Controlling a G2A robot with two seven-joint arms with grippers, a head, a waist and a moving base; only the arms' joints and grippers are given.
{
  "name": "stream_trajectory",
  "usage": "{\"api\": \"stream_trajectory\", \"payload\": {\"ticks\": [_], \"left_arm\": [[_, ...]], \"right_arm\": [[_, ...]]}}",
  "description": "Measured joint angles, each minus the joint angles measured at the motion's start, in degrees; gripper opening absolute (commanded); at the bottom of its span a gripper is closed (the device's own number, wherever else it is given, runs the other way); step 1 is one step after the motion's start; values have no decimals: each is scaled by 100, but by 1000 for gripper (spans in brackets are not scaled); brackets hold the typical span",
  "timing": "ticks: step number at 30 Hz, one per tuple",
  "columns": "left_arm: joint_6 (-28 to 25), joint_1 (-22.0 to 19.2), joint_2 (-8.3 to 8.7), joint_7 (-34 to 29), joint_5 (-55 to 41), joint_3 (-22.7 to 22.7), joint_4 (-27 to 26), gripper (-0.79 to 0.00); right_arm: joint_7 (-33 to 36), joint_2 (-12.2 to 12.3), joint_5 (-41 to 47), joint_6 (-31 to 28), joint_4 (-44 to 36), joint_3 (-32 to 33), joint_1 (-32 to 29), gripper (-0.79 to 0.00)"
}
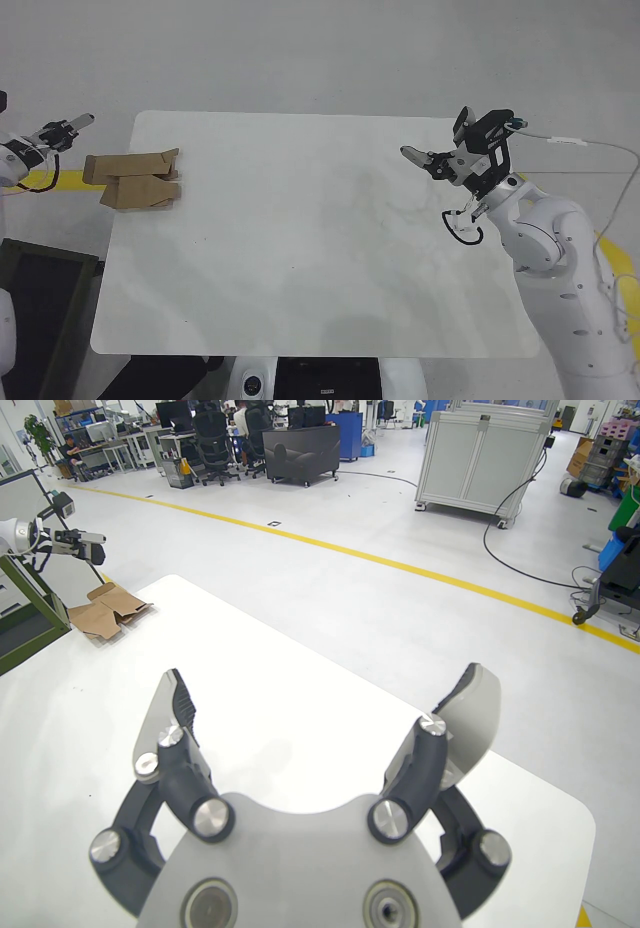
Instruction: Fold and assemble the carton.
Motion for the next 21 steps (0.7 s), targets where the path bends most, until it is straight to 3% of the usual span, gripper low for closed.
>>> {"api": "stream_trajectory", "payload": {"ticks": [13, 21], "left_arm": [[791, 237, 49, -10, 348, 109, 168, 0], [837, 412, 6, -130, 186, 84, 155, 0]], "right_arm": [[0, 0, 0, 0, 0, 0, 0, 0], [0, 0, 0, 0, 0, 0, 0, 0]]}}
